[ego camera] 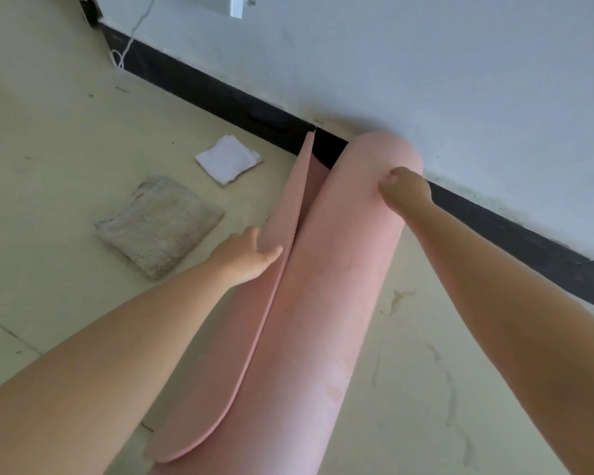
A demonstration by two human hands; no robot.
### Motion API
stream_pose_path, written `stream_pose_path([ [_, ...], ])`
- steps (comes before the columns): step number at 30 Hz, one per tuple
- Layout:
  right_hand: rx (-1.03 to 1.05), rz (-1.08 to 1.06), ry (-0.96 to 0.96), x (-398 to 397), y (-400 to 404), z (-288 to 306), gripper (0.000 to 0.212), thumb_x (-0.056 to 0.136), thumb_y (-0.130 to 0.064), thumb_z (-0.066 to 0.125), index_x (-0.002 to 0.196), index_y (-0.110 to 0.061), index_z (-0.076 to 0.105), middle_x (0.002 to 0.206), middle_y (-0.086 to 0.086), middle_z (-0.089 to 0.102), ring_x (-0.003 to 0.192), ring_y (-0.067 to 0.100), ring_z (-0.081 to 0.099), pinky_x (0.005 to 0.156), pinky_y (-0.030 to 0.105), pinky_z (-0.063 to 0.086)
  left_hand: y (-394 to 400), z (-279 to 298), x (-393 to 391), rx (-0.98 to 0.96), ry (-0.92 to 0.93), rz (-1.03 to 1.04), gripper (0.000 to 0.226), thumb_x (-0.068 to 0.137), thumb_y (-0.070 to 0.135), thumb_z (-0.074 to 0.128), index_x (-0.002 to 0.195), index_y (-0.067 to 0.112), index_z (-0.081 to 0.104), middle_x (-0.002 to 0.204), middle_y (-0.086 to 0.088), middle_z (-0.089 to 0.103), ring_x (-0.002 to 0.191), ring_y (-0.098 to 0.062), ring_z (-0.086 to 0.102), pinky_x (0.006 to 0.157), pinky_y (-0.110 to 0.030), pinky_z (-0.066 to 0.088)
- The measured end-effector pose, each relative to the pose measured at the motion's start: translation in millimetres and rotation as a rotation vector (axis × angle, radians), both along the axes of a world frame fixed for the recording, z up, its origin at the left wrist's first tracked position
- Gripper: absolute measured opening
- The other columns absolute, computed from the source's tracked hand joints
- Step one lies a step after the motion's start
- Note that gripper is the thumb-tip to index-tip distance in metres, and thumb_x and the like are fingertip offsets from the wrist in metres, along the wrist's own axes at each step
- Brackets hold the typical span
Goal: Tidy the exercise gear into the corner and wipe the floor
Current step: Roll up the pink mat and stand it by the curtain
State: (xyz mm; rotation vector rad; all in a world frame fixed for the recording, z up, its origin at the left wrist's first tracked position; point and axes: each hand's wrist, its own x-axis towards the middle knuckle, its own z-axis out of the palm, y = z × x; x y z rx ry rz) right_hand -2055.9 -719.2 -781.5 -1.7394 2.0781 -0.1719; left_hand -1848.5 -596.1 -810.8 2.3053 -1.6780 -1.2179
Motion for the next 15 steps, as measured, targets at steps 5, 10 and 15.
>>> stream_pose_path([
  [5, 0.001, -0.059, -0.028, -24.2, -29.0, -7.3, 0.044, 0.097, -0.012, 0.031, 0.140, -0.013, 0.037, 0.138, 0.017, 0.046, 0.125, 0.035, 0.045, 0.102, 0.038, 0.038, -21.8, -5.1, -10.4, -0.005, -0.017, -0.005, 0.065, 0.095, 0.057, 0.029, 0.150, 0.023, 0.020, 0.148, -0.006, 0.041, 0.136, -0.026, 0.040, 0.107, -0.032, 0.034],
  [10, -0.043, 0.001, -0.027, -32.1, -45.0, -4.5, 0.044, 0.098, -0.008, 0.029, 0.142, -0.011, 0.032, 0.139, 0.015, 0.046, 0.127, 0.032, 0.043, 0.101, 0.035, 0.038, -38.8, -3.8, -23.6, -0.027, -0.024, 0.074, 0.052, 0.092, 0.053, 0.043, 0.127, 0.016, 0.051, 0.094, 0.005, 0.062, 0.098, -0.019, 0.055, 0.066, -0.021, 0.038],
  [15, -0.032, -0.003, -0.055, -34.2, -54.0, -1.0, 0.041, 0.097, -0.025, 0.041, 0.132, -0.002, 0.046, 0.129, 0.016, 0.054, 0.123, 0.031, 0.047, 0.092, 0.033, 0.043, -47.5, -6.3, -23.8, -0.091, -0.114, 0.053, 0.023, 0.093, 0.026, 0.053, 0.100, 0.008, 0.064, 0.075, -0.003, 0.058, 0.085, -0.022, 0.055, 0.057, -0.023, 0.037],
])
